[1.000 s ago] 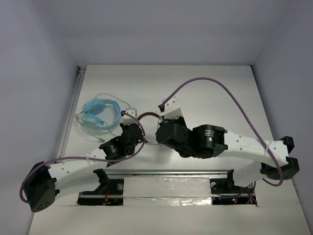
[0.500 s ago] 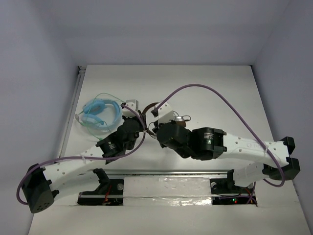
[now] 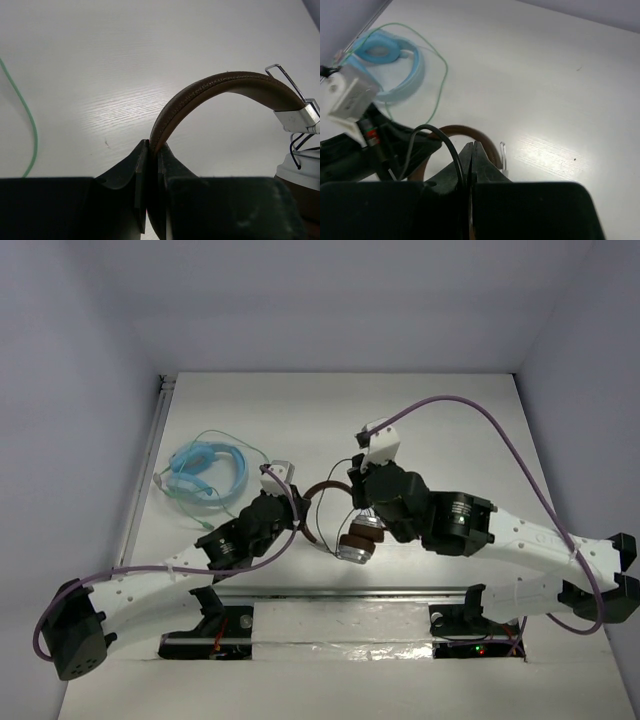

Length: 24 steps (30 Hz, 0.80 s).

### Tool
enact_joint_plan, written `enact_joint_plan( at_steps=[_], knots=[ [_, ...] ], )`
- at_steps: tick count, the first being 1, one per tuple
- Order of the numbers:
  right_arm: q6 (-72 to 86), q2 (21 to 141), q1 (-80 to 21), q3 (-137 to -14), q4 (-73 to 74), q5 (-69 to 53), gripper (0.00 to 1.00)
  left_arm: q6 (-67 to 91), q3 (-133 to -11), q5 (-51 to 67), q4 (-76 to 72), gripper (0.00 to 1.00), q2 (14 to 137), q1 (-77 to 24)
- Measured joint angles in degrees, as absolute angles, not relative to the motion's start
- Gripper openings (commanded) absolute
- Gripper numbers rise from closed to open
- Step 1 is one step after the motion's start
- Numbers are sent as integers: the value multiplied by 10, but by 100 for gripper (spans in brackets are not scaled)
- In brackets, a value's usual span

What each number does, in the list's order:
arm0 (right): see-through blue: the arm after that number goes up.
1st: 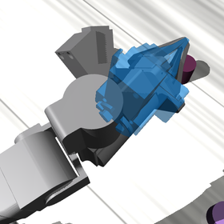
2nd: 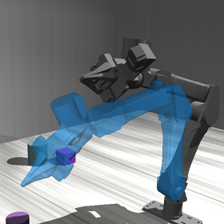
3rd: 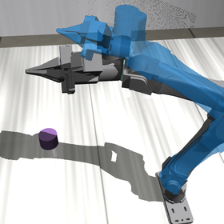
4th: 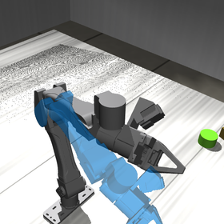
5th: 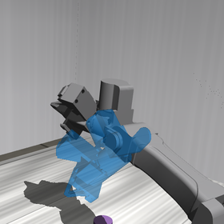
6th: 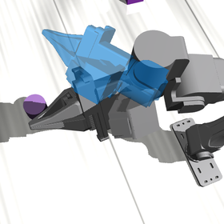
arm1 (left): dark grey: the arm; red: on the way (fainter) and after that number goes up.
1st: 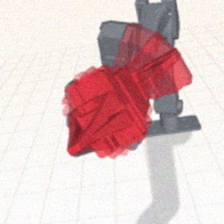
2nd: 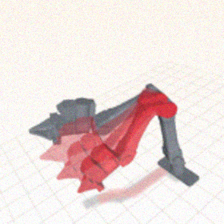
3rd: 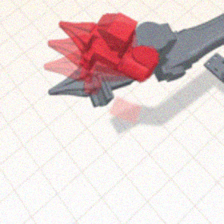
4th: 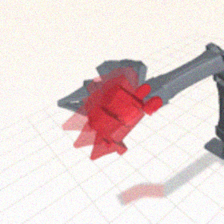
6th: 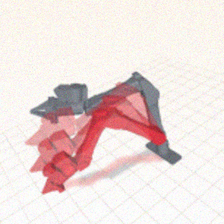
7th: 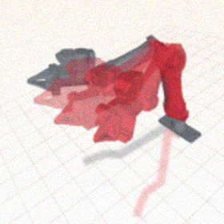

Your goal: Wrap the headphones

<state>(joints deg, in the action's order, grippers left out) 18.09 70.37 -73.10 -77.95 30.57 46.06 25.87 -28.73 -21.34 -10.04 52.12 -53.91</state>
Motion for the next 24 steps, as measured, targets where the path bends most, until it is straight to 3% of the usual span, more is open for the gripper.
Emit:
enact_joint_plan(
  at_steps=[24],
  knots=[
    [265, 513, -555, -541, 223, 438, 0, 256, -288, -65, -88, 0, 432, -523]
  ],
)
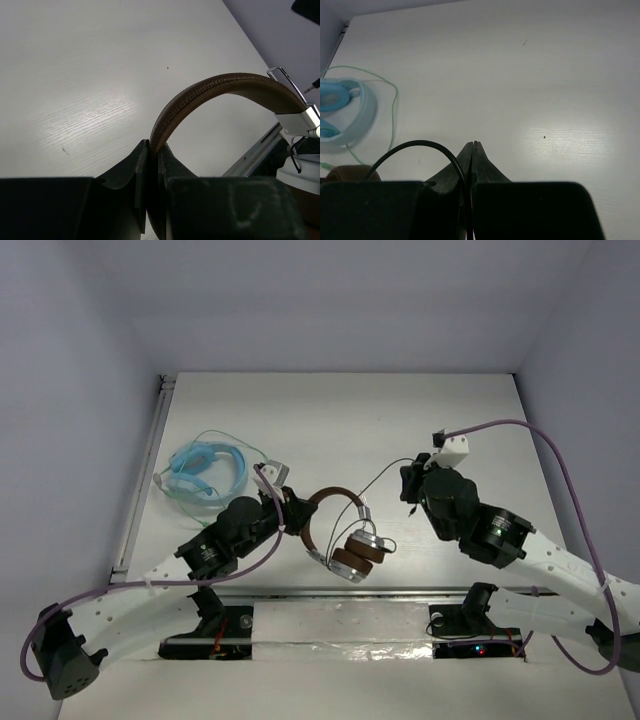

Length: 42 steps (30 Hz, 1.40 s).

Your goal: Wrap the headphones

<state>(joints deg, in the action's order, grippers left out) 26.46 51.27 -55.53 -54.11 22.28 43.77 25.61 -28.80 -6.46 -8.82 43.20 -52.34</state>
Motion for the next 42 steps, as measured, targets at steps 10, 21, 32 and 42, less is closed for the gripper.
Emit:
enact_joint_plan(
  at_steps=[10, 21, 32, 42],
  knots=[
    [321, 451, -555, -477, 207, 386, 0, 277, -317, 49, -97, 0, 427, -371],
    [348, 485, -555, -396, 122, 288, 0, 338, -346, 176, -192, 0, 495, -304],
    [379, 505, -555, -335, -7, 218, 0, 466, -377, 213, -282, 0, 537, -223],
    [396, 569, -584, -317, -105, 182, 0, 524, -382, 145, -338, 0, 577, -238]
  ],
)
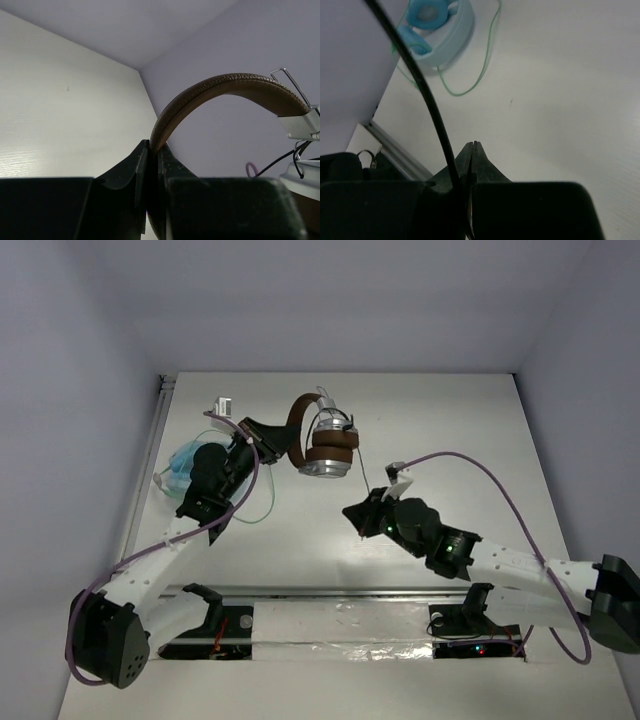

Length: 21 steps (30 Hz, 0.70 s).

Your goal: Wrap the headphones

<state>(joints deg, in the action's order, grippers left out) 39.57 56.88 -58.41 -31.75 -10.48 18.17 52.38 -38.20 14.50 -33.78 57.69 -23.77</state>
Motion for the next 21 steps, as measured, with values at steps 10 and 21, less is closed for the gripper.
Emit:
enact_joint_plan(
  at_steps=[10, 21],
  knots=[
    [435, 691, -679, -329, -182, 223, 0, 512, -387, -43, -321, 0, 653, -313],
    [437, 751, -755, -437, -138, 337, 0, 441, -393, -273, -277, 0, 682, -402]
  ],
)
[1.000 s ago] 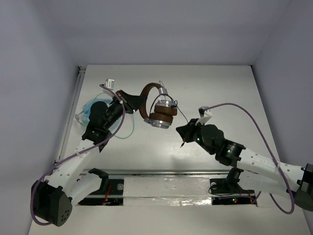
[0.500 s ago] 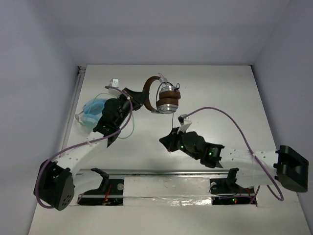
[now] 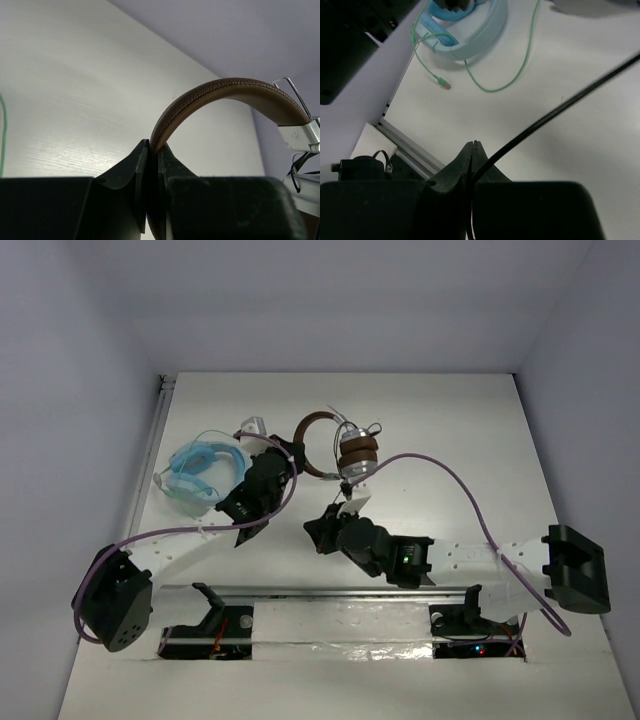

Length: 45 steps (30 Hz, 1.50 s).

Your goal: Wrap the headphones

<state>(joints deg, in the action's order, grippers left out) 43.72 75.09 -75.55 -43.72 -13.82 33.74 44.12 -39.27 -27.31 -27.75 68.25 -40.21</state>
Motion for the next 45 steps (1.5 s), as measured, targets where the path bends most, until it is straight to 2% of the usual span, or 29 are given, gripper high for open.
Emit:
enact_joint_plan(
  at_steps=[11, 20, 29, 30, 32, 41, 42, 45],
  knots=[
    [428, 745, -767, -526, -10, 354, 0, 383, -352, -363, -254, 0, 697, -487],
    [467, 723, -770, -522, 8, 448, 0, 408, -321, -377, -213, 0, 668, -579],
    [505, 693, -771, -481, -20, 555, 0, 457, -316, -380, -151, 0, 657, -611],
    [509, 693, -769, -477, -22, 564, 5, 461, -316, -379, -146, 0, 656, -614],
    [516, 693, -761, -468, -26, 577, 6, 466, -320, -376, -131, 0, 656, -619],
    [540, 697, -728, -457, -37, 590, 25, 489, -348, -371, -72, 0, 675, -623],
    [543, 695, -723, -452, -42, 590, 32, 490, -349, -366, -69, 0, 678, -623],
    [547, 686, -706, -432, -48, 587, 38, 491, -354, -361, -55, 0, 686, -623]
  ],
)
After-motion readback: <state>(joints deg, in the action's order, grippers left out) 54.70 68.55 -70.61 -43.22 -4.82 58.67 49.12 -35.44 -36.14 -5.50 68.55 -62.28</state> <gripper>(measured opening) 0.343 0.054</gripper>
